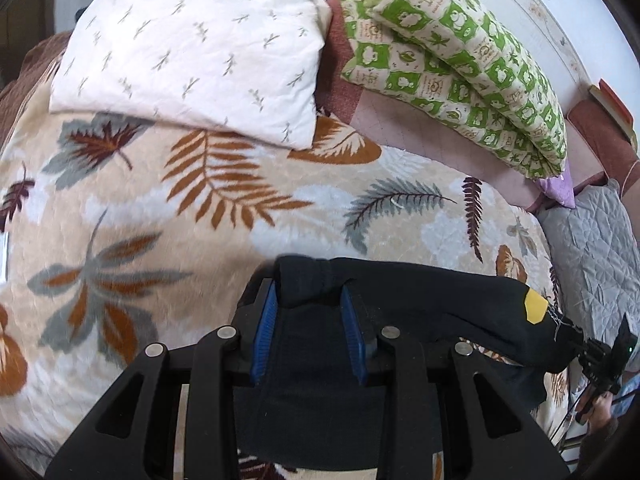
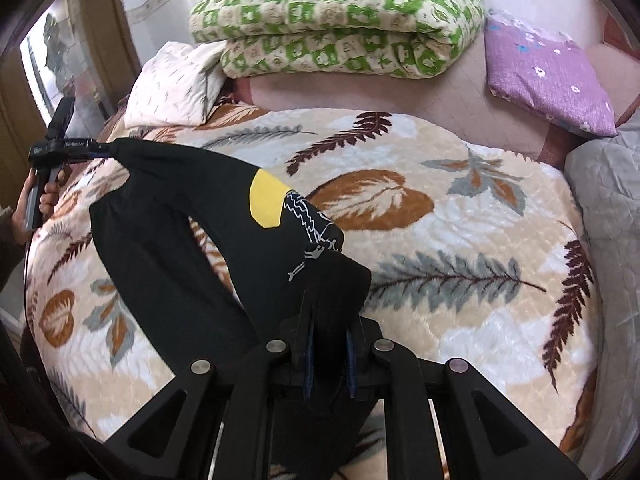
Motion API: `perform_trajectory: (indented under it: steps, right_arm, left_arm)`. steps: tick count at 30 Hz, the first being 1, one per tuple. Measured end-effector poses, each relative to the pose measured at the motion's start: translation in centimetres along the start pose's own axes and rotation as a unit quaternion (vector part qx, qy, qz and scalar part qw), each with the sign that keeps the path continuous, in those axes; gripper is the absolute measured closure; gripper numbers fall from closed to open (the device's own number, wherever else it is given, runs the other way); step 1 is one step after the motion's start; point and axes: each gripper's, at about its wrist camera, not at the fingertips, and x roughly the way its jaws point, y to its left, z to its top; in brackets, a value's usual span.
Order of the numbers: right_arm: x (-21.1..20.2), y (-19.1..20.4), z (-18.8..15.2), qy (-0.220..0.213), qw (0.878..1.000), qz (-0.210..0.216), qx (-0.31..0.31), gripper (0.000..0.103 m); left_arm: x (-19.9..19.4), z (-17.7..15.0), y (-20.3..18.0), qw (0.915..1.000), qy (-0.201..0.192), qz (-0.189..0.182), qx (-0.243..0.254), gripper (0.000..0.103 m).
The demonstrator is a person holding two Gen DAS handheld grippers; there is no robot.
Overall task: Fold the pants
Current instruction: 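Grasp the waistband with the right tool while the left tool grasps the pants edge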
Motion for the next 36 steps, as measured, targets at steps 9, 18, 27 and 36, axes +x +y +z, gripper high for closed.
perform_trajectory:
  steps: [9,18,27,36]
  right_arm:
    - [-1.3,3.1,-3.0,0.014,0.996,-0.029,-0.081,0.092]
    - [-1.6,8.3,-5.9,0.021,0.977,-0.086,-0.194,0.091]
    - [-1.2,5.9,-5.0,0.024,0.990,-0.067,-0.120,0.088]
    - [-0.3,4.5,-4.4,0.033,0.994,-0.051,-0.089,0.087]
  left_arm:
    - [-0.9,-3.8,2.0,0.9998,0.006,-0.003,-0.020,0.077]
    - [-0.5,-6.5,5.0,0.9983,0.040,0.014,-0.040,0.077]
    - [-0.1,-2.2,-0.2,0.9957,0.090,-0.021,-0.003,0.047]
    - [2.7,0.7,-3.5,0.9853,0.168,0.001,-0.032,0.042]
